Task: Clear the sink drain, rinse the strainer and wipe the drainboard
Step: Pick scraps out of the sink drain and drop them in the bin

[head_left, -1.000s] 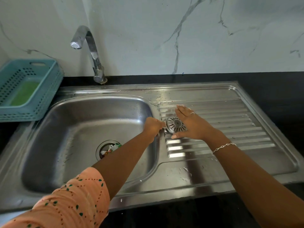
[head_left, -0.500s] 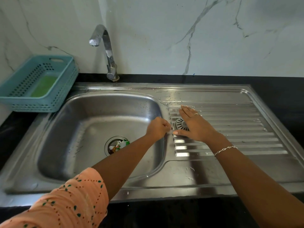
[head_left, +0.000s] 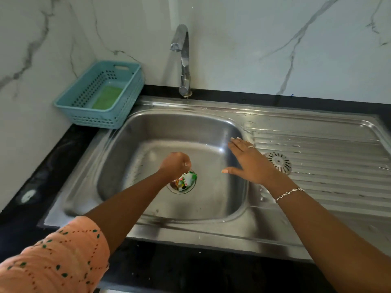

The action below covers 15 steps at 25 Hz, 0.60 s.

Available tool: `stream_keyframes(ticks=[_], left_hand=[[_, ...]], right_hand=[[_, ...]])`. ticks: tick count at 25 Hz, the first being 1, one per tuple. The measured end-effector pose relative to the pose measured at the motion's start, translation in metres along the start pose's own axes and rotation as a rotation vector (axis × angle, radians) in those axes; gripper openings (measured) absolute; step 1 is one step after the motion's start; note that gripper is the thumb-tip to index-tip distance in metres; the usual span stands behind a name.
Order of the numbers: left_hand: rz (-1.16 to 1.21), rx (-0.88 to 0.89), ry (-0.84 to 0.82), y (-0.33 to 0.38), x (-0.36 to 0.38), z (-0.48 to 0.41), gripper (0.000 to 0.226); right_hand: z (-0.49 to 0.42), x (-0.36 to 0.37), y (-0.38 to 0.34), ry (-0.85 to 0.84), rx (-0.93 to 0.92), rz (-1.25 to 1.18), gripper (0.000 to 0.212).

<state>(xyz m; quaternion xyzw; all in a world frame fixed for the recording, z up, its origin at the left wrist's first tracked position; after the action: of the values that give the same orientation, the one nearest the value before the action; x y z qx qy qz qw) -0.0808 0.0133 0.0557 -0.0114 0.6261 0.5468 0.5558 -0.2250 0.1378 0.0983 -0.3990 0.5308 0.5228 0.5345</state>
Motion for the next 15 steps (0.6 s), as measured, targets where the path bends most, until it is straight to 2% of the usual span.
stream_keyframes(ticks=[10, 15], left_hand=[[-0.316, -0.026, -0.107, -0.067, 0.009, -0.022, 0.022], [-0.593, 0.09, -0.24, -0.088, 0.03, -0.044, 0.02]], right_hand=[[-0.036, 0.025, -0.056, -0.086, -0.041, 0.021, 0.08], [-0.04, 0.036, -0.06, -0.118, -0.002, 0.004, 0.08]])
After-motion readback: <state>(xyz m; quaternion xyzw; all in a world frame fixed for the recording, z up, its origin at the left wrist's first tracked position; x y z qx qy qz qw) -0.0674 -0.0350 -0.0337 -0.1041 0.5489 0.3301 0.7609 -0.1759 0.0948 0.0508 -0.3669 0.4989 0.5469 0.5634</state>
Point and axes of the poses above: each hand's wrist, its own z-axis away from the middle knuckle, its own x-axis out of the palm, y = z × x, the point moved 7 cm from there along -z, towards the middle knuckle, and after that the axes turned 15 degrees about z, right-handed, at the moved point
